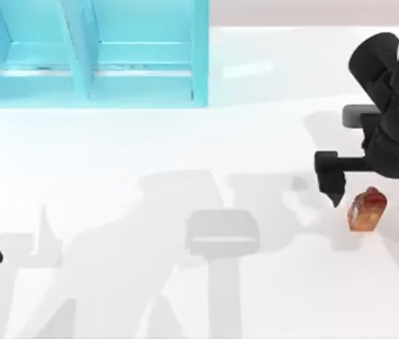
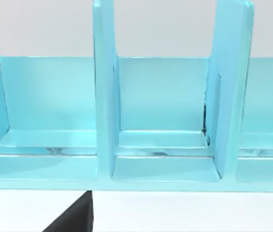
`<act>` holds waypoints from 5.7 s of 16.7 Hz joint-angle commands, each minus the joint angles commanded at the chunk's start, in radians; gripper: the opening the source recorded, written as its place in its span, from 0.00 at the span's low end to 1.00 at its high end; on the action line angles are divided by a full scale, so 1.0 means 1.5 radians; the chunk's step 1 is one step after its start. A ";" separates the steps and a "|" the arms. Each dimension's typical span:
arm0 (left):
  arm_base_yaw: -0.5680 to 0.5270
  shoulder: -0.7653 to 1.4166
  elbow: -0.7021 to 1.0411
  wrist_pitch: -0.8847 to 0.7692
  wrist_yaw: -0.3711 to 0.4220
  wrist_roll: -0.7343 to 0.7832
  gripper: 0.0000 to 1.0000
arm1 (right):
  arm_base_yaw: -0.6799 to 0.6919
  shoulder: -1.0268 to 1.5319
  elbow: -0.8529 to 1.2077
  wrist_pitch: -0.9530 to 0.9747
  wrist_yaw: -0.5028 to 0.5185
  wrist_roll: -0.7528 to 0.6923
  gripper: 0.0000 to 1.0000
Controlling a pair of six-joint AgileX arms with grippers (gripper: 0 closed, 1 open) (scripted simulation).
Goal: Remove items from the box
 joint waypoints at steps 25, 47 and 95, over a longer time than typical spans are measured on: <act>0.000 0.000 0.000 0.000 0.000 0.000 1.00 | -0.436 0.074 0.376 -0.271 -0.004 -0.533 1.00; 0.000 0.000 0.000 0.000 0.000 0.000 1.00 | -0.516 0.123 0.177 -0.059 -0.003 -0.618 1.00; 0.000 0.000 0.000 0.000 0.000 0.000 1.00 | -0.474 0.117 0.490 -0.384 -0.001 -0.575 0.00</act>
